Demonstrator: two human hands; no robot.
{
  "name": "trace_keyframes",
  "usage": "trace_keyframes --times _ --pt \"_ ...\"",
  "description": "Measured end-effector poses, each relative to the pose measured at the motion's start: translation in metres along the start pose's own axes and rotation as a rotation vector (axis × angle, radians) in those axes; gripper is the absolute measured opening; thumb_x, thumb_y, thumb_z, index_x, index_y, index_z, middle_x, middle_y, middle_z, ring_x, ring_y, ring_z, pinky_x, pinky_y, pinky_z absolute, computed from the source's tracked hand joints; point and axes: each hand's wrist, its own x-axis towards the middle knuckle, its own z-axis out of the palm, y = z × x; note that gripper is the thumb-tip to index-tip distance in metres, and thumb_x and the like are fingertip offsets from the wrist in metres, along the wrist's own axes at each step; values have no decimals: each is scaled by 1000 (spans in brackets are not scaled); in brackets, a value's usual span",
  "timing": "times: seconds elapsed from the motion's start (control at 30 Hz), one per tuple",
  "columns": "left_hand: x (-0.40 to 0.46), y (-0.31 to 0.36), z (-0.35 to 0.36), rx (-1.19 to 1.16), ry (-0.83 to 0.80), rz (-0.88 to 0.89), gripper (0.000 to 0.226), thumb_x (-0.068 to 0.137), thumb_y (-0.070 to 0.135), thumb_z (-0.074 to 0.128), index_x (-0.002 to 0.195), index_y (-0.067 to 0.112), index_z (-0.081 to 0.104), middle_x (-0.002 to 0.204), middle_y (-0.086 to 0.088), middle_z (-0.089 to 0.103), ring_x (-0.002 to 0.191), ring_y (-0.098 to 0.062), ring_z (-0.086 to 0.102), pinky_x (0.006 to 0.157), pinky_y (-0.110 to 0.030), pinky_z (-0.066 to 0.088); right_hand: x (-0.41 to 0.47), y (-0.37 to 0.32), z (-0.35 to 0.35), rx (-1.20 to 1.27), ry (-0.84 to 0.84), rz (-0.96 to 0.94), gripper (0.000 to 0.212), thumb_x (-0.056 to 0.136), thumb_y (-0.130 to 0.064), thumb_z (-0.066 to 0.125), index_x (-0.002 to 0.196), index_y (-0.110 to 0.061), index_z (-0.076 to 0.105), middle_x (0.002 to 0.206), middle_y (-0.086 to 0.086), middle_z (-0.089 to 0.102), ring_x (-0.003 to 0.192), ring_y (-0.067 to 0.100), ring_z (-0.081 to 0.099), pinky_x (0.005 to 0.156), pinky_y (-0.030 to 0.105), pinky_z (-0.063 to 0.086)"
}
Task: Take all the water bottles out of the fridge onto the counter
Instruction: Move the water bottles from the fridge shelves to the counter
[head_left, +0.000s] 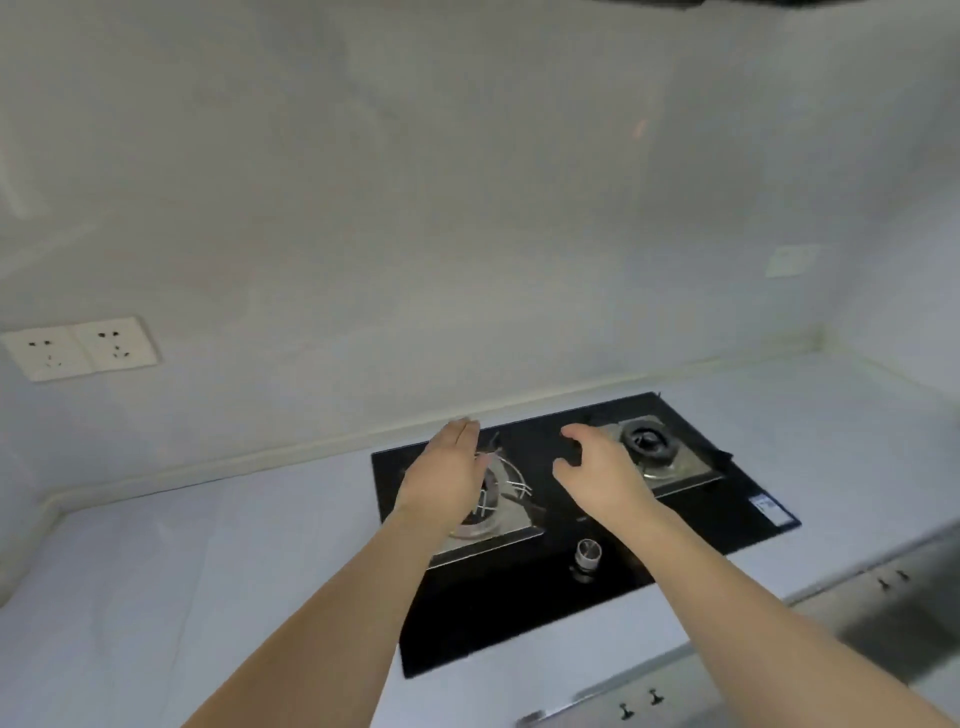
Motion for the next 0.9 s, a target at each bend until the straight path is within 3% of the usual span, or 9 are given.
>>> trace_keyframes --times 0.07,0.2,0.4,0.9 --pt "17 51 6 5 11 88 54 105 36 36 154 18 23 161 1 23 148 -16 21 118 -32 25 -8 30 -41 -13 68 40 48 92 -20 56 139 -15 47 138 5 51 104 17 58 86 26 46" --pt "44 136 17 -2 16 280 53 105 35 36 153 16 25 160 -1 25 148 -15 20 119 -29 20 -24 80 -112 -43 184 119 51 91 -18 56 140 -12 46 142 6 47 126 21 48 102 29 38" --pt "84 256 38 -22 10 518 53 105 31 38 153 13 27 160 -3 25 148 -16 21 118 -29 19 -47 149 -197 -96 321 239 53 93 -18 52 143 -9 41 147 8 42 134 23 41 108 29 31" --pt "198 460 158 -88 -188 848 53 105 33 33 155 16 21 162 0 19 149 -12 15 120 -30 18 -25 316 -318 -145 504 553 53 94 -23 51 145 -15 38 150 2 39 136 19 39 109 32 33"
